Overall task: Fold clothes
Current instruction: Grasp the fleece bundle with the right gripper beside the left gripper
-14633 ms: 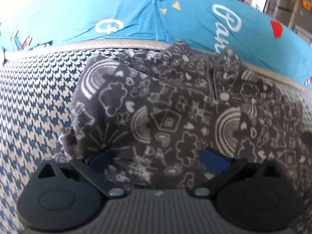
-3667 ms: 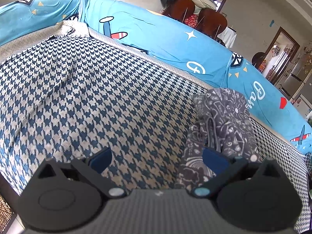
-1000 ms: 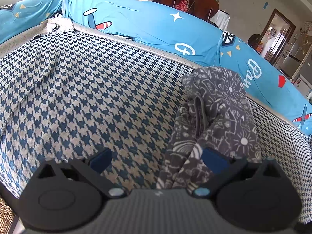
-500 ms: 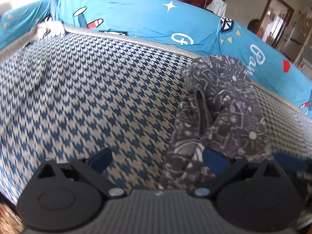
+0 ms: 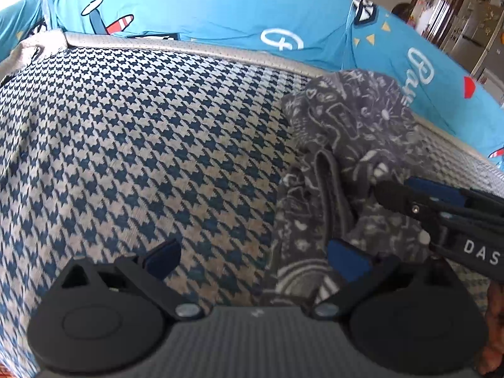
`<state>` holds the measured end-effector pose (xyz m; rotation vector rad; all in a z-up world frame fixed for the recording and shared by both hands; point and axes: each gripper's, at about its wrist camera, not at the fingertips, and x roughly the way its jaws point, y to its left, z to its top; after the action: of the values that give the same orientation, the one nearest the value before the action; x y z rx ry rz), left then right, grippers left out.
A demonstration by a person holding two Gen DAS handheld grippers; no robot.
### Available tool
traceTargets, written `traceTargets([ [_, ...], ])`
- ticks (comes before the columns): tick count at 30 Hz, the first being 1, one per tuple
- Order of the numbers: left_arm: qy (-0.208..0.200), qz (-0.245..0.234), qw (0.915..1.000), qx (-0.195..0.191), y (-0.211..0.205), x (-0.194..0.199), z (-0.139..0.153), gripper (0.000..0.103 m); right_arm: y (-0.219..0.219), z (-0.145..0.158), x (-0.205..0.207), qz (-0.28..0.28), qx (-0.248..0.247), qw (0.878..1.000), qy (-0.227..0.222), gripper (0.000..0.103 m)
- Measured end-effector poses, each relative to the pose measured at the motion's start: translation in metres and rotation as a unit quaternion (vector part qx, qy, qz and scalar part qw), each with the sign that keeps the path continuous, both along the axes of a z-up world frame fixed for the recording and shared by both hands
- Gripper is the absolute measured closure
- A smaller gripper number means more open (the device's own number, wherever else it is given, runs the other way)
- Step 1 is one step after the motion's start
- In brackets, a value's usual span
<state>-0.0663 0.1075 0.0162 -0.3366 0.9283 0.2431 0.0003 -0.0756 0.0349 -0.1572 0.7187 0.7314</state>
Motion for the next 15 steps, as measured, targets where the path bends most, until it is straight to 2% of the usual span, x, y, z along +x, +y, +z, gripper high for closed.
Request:
traceTargets([
  [3, 0.009, -0.011, 0.9998, 0.011, 0.002, 0.007, -0.005, 0.000, 0.004, -0.010, 0.009, -0.002, -0.006, 1.000, 0.017, 0.059],
  [5, 0.013, -0.016, 0.9998, 0.008, 0.005, 0.010, -0.009, 0.000, 0.007, -0.014, 0.012, 0.003, -0.010, 1.000, 0.019, 0.066],
  [10, 0.018, 0.008, 0.9993, -0.032, 0.021, 0.011, -0.016, 0.000, 0.014, -0.016, 0.012, 0.012, -0.012, 1.000, 0.004, 0.074],
  [15, 0.006, 0.028, 0.9985, -0.047, 0.027, 0.008, -0.010, 0.000, 0.015, -0.011, 0.015, 0.013, 0.012, 1.000, 0.003, 0.081],
])
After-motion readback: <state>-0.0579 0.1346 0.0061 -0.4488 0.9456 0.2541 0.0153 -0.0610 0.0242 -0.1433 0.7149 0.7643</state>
